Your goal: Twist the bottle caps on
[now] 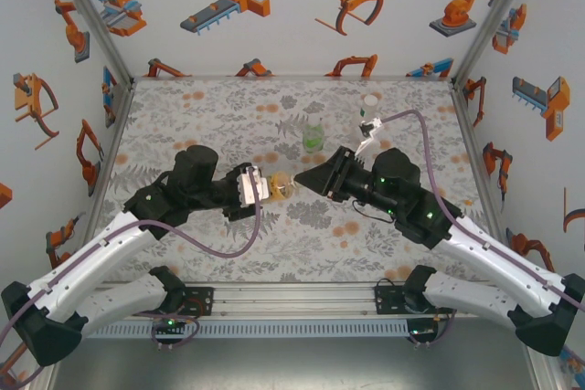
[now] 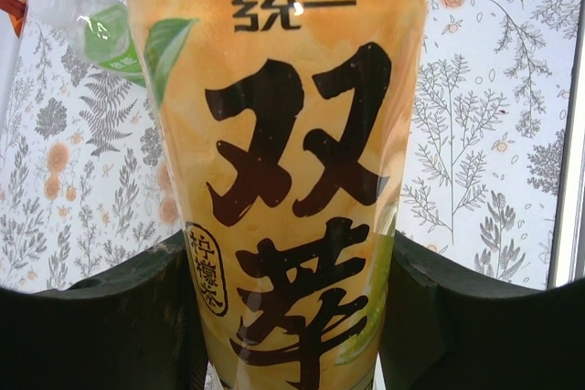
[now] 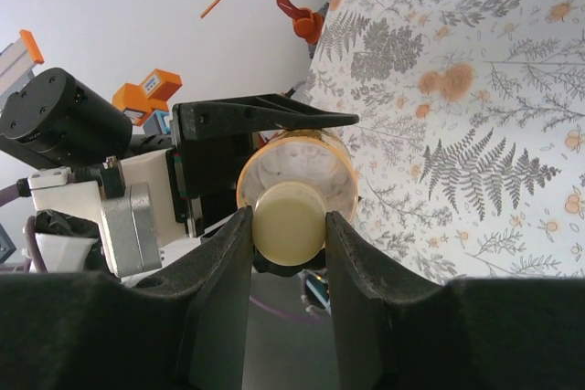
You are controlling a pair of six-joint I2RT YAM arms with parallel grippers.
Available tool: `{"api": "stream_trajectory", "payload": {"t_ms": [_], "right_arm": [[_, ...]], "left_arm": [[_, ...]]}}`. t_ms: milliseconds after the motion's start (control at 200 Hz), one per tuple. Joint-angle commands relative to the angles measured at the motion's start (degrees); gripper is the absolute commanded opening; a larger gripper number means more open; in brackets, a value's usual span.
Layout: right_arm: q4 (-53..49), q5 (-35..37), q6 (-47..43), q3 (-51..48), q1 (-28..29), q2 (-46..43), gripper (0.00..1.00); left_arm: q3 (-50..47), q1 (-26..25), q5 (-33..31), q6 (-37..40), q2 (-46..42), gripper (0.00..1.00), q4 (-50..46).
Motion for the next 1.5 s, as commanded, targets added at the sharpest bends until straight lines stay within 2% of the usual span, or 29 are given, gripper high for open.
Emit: {"api": "stream_trajectory", "payload": {"t_ms": [0,135,265,391,596,786,896,1197,1347,1497], "right_arm": [[-0.55,0.28,-0.62,1.34,-0.29,1.53,0.27],[-4.23,-3.55,-6.24,4.27,-0.38,2.43,0.42],[-7.00,-3.91,-10.82,6.16,-0.44,1.75,0.55],[-9.41,-2.70,-16.65,7.55,-0.44,0.46,0.60],[-12.26,-2.70,-32.10,10.66,-0.46,-1.39,0.61],[-7.16,-6.76,-50.79,9.54,-0.46,-5.21,0.60],[-7.24,-13.57,-61.30,10.35,-0.49,-5.68,0.59],[-19.14,-30.14,-83.94,16.13,-0.52,-2.00,0.57],[-19.54,-33.58,-92.11,15.83,-0.43,-0.82,0.57],[-20.69,-34.13,-95.12,15.97,-0.44,1.09,0.56]], "left_arm": [[0.43,-1.37,7.21,1.32,-1.00,0.00,3.31],[0.26,-1.34,7.16,1.49,-1.16,0.00,3.20],[0.34,-1.30,7.78,1.67,-1.16,0.00,3.06],[0.35,-1.30,9.20,2.14,-1.03,0.00,2.52],[1.22,-1.36,11.25,2.89,0.01,0.00,0.67],[1.32,-1.40,12.54,3.16,0.02,0.00,0.26],[1.45,-1.40,13.35,3.34,0.19,0.00,-0.08],[2.17,-1.37,14.86,3.67,1.31,0.00,-1.43],[2.37,-1.37,14.89,3.56,1.52,0.00,-1.73],[2.37,-1.37,14.54,3.69,1.41,0.00,-1.82]]}}
